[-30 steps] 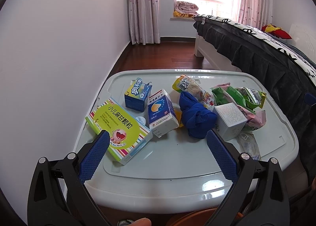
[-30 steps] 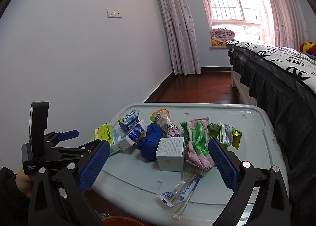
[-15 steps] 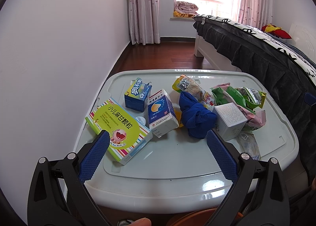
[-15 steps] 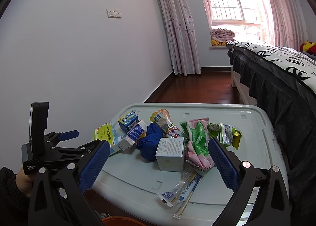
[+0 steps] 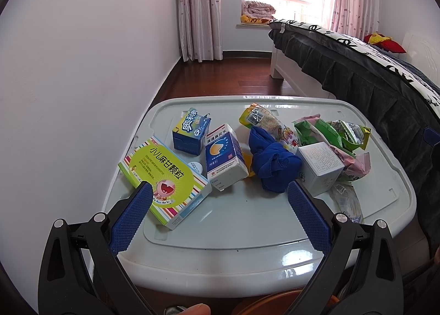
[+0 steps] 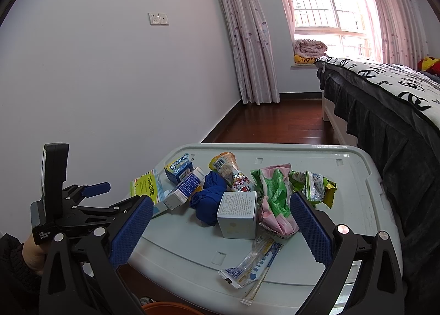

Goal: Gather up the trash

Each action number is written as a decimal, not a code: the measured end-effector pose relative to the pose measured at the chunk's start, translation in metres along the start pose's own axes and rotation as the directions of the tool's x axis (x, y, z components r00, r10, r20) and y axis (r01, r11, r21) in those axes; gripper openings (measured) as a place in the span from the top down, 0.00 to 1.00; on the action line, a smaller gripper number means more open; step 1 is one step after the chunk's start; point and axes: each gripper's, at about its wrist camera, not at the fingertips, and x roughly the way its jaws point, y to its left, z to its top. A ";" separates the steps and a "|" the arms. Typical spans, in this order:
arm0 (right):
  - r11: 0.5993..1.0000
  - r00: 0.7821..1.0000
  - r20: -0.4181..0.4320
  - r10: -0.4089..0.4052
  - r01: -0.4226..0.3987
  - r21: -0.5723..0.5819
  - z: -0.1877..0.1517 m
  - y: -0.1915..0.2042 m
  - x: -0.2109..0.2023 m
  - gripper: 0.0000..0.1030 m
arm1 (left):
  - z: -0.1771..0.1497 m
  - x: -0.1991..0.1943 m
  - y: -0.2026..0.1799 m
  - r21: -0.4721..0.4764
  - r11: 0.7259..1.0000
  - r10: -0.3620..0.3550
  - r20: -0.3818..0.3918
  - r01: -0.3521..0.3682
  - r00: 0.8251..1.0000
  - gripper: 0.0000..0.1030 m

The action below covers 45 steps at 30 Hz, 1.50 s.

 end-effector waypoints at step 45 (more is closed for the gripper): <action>0.972 0.968 -0.138 -0.212 0.223 0.075 0.016 -0.059 0.028 0.05 | 0.001 -0.003 -0.004 0.018 1.000 0.001 0.004 -0.002 1.000 0.07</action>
